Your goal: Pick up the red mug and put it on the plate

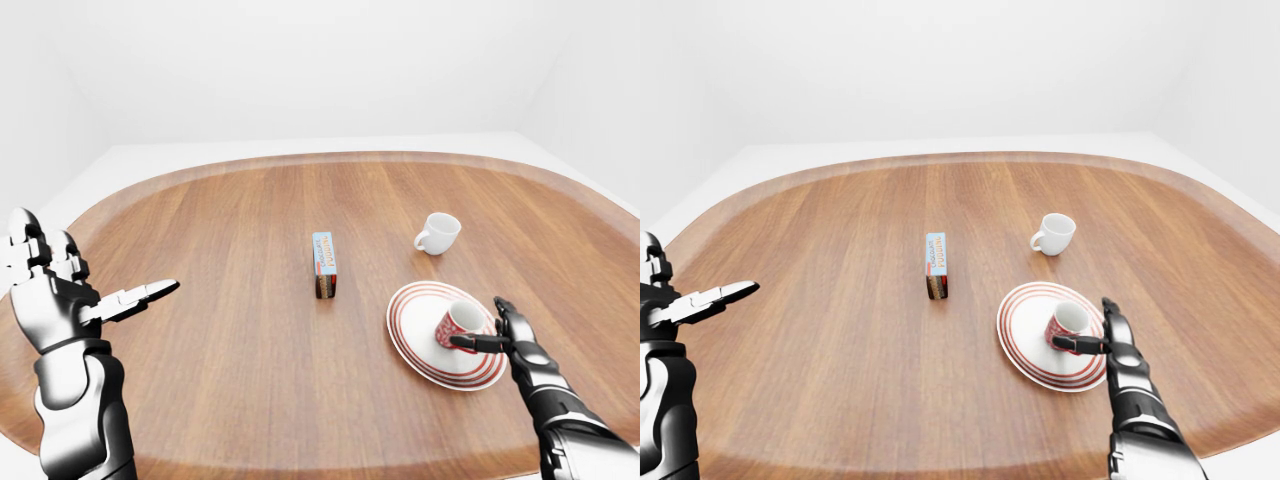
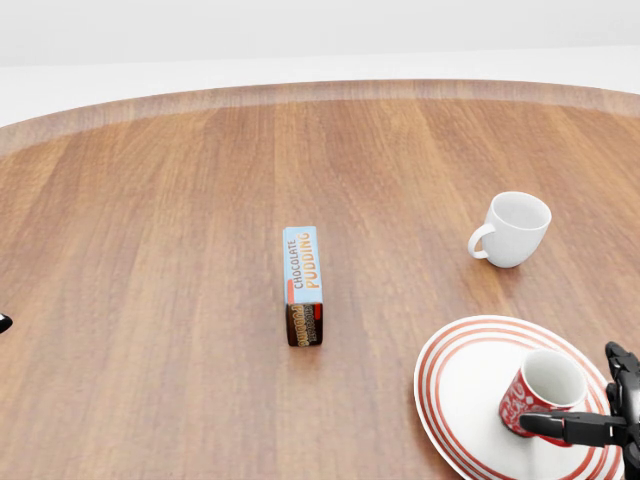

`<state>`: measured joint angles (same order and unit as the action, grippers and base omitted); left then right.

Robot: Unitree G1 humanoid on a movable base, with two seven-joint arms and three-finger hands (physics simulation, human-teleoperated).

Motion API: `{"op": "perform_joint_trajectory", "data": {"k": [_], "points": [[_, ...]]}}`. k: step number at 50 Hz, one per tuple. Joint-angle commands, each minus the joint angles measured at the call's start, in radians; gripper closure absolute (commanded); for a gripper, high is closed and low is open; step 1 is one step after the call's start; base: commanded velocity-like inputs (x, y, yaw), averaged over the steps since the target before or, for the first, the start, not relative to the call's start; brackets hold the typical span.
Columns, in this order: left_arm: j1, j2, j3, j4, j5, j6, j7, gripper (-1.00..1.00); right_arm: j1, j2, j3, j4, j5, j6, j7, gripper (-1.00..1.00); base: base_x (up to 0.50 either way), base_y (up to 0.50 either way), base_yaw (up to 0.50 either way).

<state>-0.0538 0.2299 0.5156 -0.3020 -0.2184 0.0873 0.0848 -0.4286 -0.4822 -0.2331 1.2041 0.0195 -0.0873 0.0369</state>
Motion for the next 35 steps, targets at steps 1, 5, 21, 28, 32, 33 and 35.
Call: {"op": "perform_joint_trajectory", "data": {"k": [1, 5, 21, 28, 32, 33, 35], "points": [[0.000, 0.000, 0.000, -0.004, -0.001, 0.000, 0.001, -1.00, -0.003, 0.003, 0.013, 0.037, -0.009, 0.000, -0.013, -1.00, 0.00, 0.00, 0.00], [-0.003, 0.001, 0.000, -0.004, -0.001, 0.000, 0.002, -1.00, 0.011, 0.000, 0.002, -0.040, 0.018, 0.000, 0.024, -1.00, 0.00, 0.00, 0.00], [-0.001, -0.002, -0.001, -0.007, -0.001, 0.000, 0.001, -1.00, 0.339, 0.139, -0.329, -1.594, 0.077, 0.175, 0.260, -1.00, 0.00, 0.00, 0.00], [-0.003, 0.000, -0.002, -0.006, -0.006, 0.000, -0.002, -1.00, 0.330, 0.158, -0.363, -1.541, 0.105, 0.175, 0.182, -1.00, 0.00, 0.00, 0.00], [0.001, -0.004, -0.005, -0.001, -0.003, 0.000, -0.003, -1.00, 0.350, 0.154, -0.368, -1.550, 0.127, 0.175, 0.182, -1.00, 0.00, 0.00, 0.00], [0.001, -0.004, -0.006, -0.001, -0.003, 0.000, -0.003, -1.00, 0.352, 0.156, -0.368, -1.547, 0.127, 0.175, 0.182, -1.00, 0.00, 0.00, 0.00], [0.001, -0.004, -0.006, -0.001, -0.003, 0.000, -0.004, -1.00, 0.354, 0.159, -0.362, -1.537, 0.123, 0.175, 0.181, -1.00, 0.00, 0.00, 0.00]]}}
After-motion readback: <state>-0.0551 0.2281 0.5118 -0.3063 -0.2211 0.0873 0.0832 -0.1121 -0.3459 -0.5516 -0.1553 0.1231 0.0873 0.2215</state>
